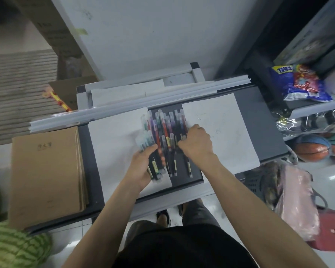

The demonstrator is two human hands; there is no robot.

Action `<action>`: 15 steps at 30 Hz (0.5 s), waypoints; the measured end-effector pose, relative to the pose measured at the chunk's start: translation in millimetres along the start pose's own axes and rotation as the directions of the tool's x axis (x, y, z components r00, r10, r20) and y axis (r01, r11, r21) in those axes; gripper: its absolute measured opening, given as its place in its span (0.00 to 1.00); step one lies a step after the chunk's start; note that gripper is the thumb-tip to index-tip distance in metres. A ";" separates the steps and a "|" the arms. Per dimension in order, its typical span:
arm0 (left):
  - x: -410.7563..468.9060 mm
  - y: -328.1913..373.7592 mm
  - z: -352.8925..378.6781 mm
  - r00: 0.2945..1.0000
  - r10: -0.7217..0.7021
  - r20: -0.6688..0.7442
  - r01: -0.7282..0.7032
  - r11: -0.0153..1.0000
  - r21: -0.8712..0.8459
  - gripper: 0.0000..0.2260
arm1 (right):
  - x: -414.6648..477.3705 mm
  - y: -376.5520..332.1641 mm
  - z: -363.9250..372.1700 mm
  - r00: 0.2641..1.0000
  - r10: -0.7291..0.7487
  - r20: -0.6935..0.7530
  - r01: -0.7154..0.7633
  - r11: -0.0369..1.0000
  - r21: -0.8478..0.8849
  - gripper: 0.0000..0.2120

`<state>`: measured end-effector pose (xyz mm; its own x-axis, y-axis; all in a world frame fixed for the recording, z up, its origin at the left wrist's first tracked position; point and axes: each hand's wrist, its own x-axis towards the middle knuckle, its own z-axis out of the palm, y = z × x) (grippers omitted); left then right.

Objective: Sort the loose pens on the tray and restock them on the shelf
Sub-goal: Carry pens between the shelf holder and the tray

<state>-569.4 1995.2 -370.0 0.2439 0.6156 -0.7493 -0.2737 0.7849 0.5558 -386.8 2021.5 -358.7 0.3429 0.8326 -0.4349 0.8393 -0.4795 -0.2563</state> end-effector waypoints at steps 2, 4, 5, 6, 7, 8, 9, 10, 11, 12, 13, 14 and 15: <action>-1.1 -1.6 0.0 1.000 0.003 -0.007 -0.003 1.000 -0.007 0.09 | 4.8 2.7 3.4 0.999 -0.012 -0.048 0.012 1.000 0.006 0.21; -1.2 -3.2 0.8 1.000 0.008 -0.022 -0.008 0.999 -0.031 0.07 | 10.1 4.5 11.7 0.991 -0.062 -0.121 0.058 0.998 -0.039 0.19; -1.1 -3.9 1.5 1.000 0.008 -0.026 -0.009 0.999 -0.041 0.06 | 11.8 4.5 18.1 0.981 -0.108 -0.162 0.095 0.992 -0.088 0.18; -1.0 -4.7 2.1 1.000 0.008 -0.027 -0.010 0.999 -0.051 0.06 | 13.7 5.0 26.3 0.966 -0.154 -0.207 0.123 0.980 -0.155 0.16; -1.1 -5.6 2.7 1.000 0.013 -0.026 -0.015 0.998 -0.059 0.06 | 15.2 5.2 34.4 0.952 -0.189 -0.240 0.132 0.963 -0.235 0.14; -1.3 -6.7 3.2 1.000 0.019 -0.025 -0.020 0.998 -0.062 0.06 | 16.1 6.5 42.3 0.943 -0.198 -0.267 0.118 0.951 -0.287 0.12; -1.6 -7.9 3.4 0.999 0.023 -0.024 -0.024 0.998 -0.061 0.06 | 16.8 8.5 48.7 0.933 -0.203 -0.297 0.100 0.939 -0.328 0.10; -2.3 -8.6 3.9 0.999 0.028 -0.025 -0.029 0.998 -0.057 0.06 | 18.1 11.4 54.1 0.929 -0.219 -0.299 0.098 0.923 -0.372 0.07; -3.4 -9.2 4.8 0.999 0.033 -0.028 -0.035 0.998 -0.056 0.06 | 18.8 14.8 58.5 0.924 -0.248 -0.292 0.112 0.904 -0.412 0.07; -3.9 -9.9 5.7 0.999 0.038 -0.031 -0.040 0.997 -0.059 0.06 | 20.0 18.6 62.1 0.913 -0.276 -0.299 0.127 0.891 -0.436 0.09; -4.2 -10.5 6.9 0.998 0.045 -0.034 -0.047 0.997 -0.063 0.05 | 20.7 20.4 63.4 0.905 -0.276 -0.323 0.127 0.901 -0.416 0.11; -4.6 -11.2 8.4 0.998 0.055 -0.038 -0.058 0.996 -0.069 0.05 | 20.6 21.3 63.8 0.904 -0.245 -0.349 0.116 0.929 -0.351 0.14; -5.4 -11.9 9.3 0.997 0.065 -0.044 -0.068 0.995 -0.075 0.04 | 19.5 21.0 63.0 0.909 -0.193 -0.370 0.098 0.960 -0.261 0.15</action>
<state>-558.8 1983.2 -369.2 0.1845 0.6618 -0.7266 -0.3589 0.7336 0.5771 -389.1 2010.3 -427.0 0.3059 0.9517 -0.0261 0.9496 -0.3069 -0.0636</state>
